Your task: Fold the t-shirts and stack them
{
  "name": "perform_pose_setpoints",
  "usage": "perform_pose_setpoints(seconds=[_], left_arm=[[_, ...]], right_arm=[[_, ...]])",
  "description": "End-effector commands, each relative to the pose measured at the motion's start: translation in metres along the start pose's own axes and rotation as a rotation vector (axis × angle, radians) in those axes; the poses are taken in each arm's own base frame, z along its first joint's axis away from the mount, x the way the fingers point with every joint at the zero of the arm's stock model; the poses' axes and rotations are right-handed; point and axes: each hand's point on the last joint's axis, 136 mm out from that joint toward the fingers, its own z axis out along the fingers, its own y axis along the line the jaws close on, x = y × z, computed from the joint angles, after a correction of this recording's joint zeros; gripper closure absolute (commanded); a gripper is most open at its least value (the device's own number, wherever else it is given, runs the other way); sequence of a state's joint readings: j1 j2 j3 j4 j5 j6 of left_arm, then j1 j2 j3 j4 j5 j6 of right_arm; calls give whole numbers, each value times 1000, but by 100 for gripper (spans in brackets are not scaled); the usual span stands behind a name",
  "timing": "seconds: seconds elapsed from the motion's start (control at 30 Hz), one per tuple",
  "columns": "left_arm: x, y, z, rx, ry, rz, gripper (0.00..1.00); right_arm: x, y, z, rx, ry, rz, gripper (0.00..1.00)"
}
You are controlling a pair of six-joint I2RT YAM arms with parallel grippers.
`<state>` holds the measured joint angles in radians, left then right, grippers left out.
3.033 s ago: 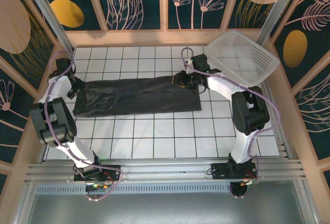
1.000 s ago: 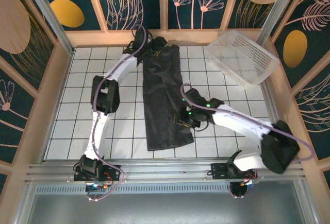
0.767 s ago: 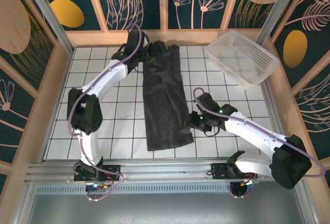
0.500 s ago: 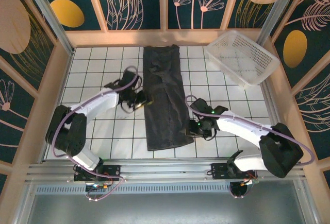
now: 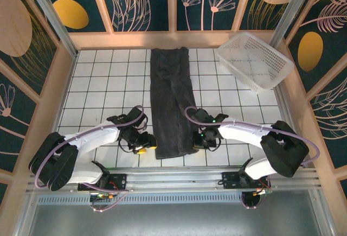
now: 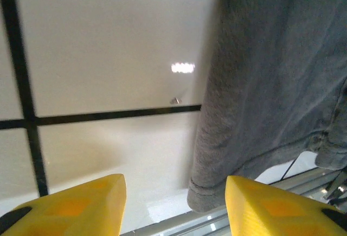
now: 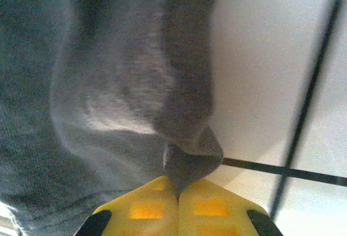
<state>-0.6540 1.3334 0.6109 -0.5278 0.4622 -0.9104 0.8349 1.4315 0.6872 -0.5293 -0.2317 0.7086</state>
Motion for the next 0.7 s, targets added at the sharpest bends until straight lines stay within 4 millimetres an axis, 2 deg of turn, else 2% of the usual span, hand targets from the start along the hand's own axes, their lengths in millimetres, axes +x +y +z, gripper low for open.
perform_pose_setpoints(seconds=[0.0,0.13,0.3,0.37,0.5,0.63,0.67], left_arm=[[7,-4,9,28,40,-23,48],[8,-8,15,38,58,-26,47],[12,8,21,-50,79,-1,51],[14,6,22,-31,87,-11,53],[18,3,28,-23,108,-1,70],[12,1,25,-42,79,8,100],[9,-3,20,-38,56,9,100]], right_arm=[[16,13,5,-37,52,26,100],[29,22,2,-44,74,25,100],[38,23,0,-20,79,29,100],[40,23,-1,-19,78,35,100],[40,25,-3,-27,72,41,100],[36,28,-10,-33,51,46,100],[34,30,-14,-34,33,50,100]])
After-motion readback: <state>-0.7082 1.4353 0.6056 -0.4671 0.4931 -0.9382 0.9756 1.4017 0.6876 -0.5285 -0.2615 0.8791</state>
